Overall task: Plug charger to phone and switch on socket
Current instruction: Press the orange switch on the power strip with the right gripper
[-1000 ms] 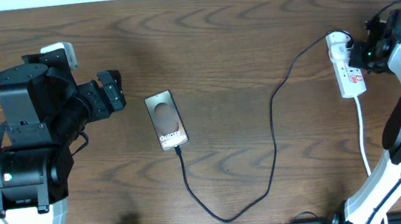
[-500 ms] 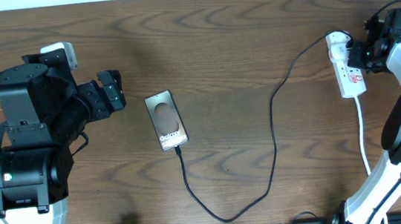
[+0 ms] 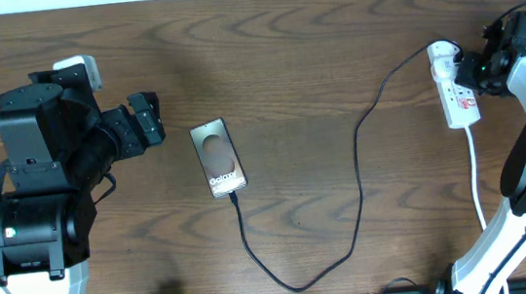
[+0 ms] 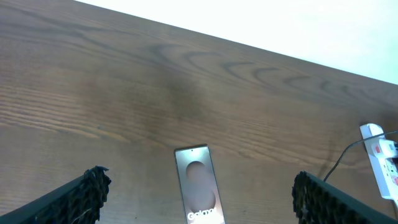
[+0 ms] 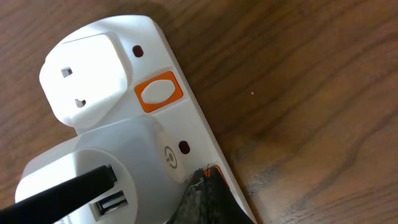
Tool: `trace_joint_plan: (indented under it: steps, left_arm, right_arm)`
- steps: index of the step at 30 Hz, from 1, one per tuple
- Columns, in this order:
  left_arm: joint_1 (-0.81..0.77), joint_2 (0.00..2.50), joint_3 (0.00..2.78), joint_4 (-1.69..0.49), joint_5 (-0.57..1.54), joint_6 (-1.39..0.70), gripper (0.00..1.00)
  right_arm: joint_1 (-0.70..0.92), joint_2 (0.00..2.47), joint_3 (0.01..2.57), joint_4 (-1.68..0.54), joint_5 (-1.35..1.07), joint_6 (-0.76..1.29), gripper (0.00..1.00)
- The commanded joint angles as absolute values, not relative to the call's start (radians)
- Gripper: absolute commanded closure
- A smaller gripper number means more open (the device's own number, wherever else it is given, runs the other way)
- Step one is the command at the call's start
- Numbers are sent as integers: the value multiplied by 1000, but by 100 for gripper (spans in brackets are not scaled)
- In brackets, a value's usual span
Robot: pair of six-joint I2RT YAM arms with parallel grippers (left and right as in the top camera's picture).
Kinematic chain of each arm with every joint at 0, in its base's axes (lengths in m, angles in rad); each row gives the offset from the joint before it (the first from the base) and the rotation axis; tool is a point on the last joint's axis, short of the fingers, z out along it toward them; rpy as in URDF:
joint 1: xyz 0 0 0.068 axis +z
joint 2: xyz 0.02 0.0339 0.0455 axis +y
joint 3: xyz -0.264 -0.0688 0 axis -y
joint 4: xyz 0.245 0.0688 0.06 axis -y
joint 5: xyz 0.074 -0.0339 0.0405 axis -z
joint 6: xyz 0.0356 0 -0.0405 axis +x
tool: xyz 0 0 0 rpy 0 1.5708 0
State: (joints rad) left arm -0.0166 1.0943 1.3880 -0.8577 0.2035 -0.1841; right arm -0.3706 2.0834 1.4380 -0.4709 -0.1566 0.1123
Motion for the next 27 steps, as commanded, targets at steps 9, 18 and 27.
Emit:
trace_joint_plan:
  steps: [9,18,27]
  left_arm:
    - [-13,1099,1387,-860,200,-185,4]
    - [-13,1099,1387,-860,200,-185,4]
    - [-13,1099,1387,-860,200,-185,4]
  right_arm:
    - [-286,2132,1393,-532,-448,252,99]
    - [-291,2132,1393,-557,-399,301,99]
    - [-412,1991,1395,-620,-331,318,99]
